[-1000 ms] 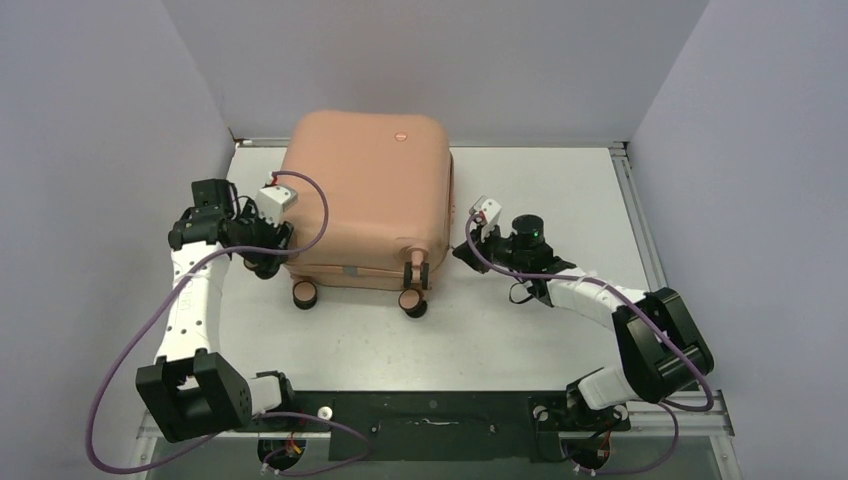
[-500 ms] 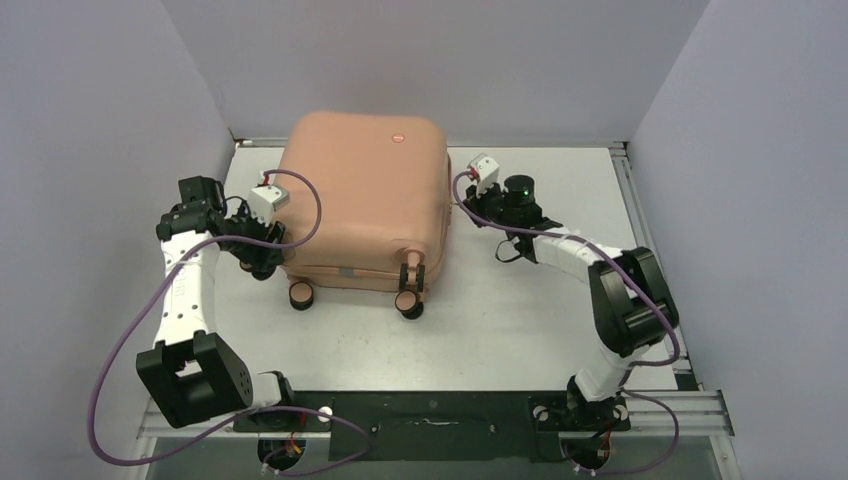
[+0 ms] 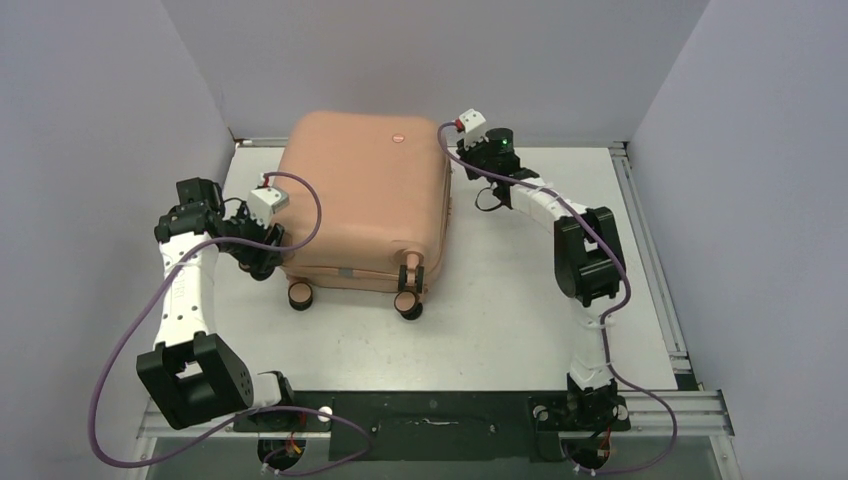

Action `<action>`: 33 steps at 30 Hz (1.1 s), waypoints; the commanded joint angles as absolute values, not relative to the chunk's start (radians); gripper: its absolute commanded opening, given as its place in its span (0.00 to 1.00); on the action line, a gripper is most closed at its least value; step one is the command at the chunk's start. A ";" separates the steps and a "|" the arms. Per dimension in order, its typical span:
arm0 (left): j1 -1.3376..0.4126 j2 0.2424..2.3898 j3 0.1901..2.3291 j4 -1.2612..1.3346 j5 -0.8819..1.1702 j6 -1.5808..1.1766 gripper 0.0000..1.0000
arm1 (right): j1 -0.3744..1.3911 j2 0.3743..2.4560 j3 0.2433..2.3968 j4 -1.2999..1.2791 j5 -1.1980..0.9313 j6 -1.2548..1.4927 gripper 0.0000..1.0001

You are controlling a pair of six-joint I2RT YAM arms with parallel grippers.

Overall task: Pack the luggage
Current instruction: Zip the luggage at the center of the board.

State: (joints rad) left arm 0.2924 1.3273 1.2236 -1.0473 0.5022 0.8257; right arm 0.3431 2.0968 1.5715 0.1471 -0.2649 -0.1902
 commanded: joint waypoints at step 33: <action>0.243 1.664 1.631 -0.479 0.039 0.137 0.96 | 0.248 1.716 1.239 0.238 -0.376 -0.053 0.90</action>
